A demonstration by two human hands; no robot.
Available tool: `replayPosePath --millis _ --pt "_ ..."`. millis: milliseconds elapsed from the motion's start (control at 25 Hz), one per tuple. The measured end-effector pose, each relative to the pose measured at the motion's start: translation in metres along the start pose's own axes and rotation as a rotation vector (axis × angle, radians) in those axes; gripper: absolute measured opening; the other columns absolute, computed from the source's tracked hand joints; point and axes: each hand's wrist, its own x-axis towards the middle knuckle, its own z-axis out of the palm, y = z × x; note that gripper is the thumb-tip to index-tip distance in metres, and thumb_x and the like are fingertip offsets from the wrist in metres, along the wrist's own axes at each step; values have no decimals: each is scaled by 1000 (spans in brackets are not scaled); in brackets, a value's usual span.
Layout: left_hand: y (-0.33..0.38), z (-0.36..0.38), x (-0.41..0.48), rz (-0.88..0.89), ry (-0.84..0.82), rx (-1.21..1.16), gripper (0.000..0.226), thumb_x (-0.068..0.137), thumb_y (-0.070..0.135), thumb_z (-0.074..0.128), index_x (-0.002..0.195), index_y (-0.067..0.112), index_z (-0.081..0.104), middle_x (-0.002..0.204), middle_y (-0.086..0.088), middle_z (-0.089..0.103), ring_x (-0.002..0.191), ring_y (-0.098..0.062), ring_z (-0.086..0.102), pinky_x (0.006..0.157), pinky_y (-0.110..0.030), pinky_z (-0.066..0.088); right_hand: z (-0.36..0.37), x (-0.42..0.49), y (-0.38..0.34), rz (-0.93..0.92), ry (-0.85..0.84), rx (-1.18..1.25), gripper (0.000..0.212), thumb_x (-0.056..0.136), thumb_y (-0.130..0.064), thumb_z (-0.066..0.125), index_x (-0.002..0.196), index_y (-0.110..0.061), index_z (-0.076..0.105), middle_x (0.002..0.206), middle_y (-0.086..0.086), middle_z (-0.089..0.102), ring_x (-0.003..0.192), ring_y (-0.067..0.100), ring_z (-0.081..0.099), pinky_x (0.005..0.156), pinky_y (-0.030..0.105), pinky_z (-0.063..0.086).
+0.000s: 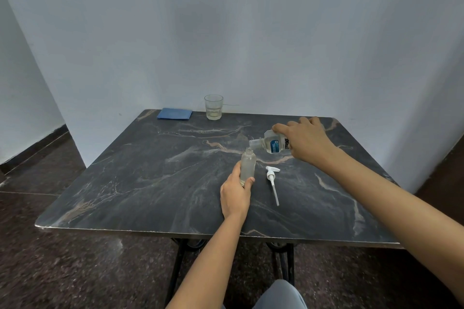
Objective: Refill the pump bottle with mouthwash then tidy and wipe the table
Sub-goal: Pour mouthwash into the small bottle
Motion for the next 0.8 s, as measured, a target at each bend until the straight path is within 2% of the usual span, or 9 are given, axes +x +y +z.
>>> replayPosePath --millis 320,480,600,720,800 --pt "-1 0 0 2 2 -4 54 90 35 60 141 29 40 127 2 62 113 -19 58 99 -43 46 13 -2 2 43 7 51 58 87 -6 54 135 -34 38 117 -1 61 106 27 52 92 41 35" --pt "1 0 0 9 10 1 54 90 33 60 141 29 40 126 2 62 113 -19 58 99 -42 45 30 -11 4 128 -57 258 56 88 -12 56 136 -34 38 130 -1 57 119 30 48 101 48 31" --pt "3 -2 -1 10 9 16 54 91 33 60 141 30 40 127 2 61 114 -19 57 101 -41 44 42 -17 2 163 -92 392 59 87 -13 59 138 -33 37 132 0 57 120 30 48 103 51 29" --pt "5 -2 -2 1 11 24 56 91 33 59 143 28 38 131 1 59 117 -20 55 103 -39 41 53 -20 2 186 -79 535 58 84 -10 60 133 -31 41 124 -2 62 109 28 55 101 49 33" --pt "4 -3 -2 4 11 21 57 91 33 59 144 28 38 131 1 59 117 -20 56 103 -39 41 60 -26 3 215 -24 724 53 83 -6 59 128 -29 45 110 -2 64 93 25 60 97 46 41"
